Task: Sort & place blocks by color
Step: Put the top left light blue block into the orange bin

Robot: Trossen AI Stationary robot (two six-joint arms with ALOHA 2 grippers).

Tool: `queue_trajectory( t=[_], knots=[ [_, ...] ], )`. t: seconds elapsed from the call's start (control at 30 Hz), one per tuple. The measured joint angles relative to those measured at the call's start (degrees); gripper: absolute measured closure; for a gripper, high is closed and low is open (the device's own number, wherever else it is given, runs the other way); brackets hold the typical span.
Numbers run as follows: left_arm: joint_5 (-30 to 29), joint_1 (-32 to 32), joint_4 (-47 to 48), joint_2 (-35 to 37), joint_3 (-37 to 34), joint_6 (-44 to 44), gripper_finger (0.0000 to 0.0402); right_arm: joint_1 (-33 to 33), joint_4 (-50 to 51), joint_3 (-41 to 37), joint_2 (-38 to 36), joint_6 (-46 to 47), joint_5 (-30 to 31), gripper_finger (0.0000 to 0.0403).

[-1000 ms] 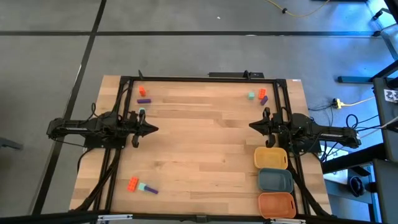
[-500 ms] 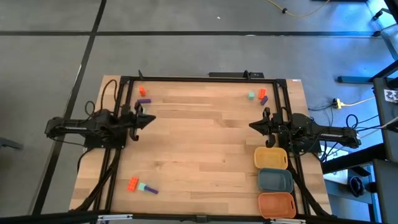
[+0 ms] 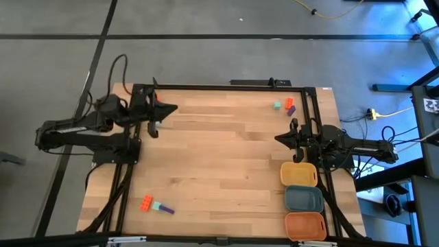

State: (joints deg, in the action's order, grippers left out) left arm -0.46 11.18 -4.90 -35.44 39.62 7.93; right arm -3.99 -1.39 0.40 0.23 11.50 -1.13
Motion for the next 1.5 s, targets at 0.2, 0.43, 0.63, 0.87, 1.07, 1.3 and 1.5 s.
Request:
queue_trajectory(
  t=[0.2,0.43,0.63,0.87,1.07,1.3,1.5],
  knots=[
    [12.5,3.6,3.1,-4.8,4.3,5.4,0.0401,0.0,0.0,0.0,0.0,0.0,0.0,0.0382],
    [10.0,3.9,5.7,-4.8,4.3,5.5,0.0401,0.0,0.0,0.0,0.0,0.0,0.0,0.0382],
    [10.0,3.9,9.6,-4.7,4.3,5.7,0.0401,0.0,0.0,0.0,0.0,0.0,0.0,0.0382],
    [10.3,3.9,9.6,-4.6,4.3,5.6,0.0401,0.0,-0.9,0.0,0.0,0.0,0.0,0.0382],
    [10.2,3.9,9.6,-4.2,4.3,5.6,0.0401,0.0,-7.2,0.0,0.0,6.9,0.0,0.0382],
    [10.2,3.9,9.8,-4.3,4.3,6.9,0.0401,0.0,-18.2,0.0,0.5,15.6,3.8,0.0382],
    [10.1,3.9,9.8,-4.3,4.3,6.9,0.0401,-0.3,-38.5,0.3,6.2,6.3,10.6,0.0382]
  ],
)
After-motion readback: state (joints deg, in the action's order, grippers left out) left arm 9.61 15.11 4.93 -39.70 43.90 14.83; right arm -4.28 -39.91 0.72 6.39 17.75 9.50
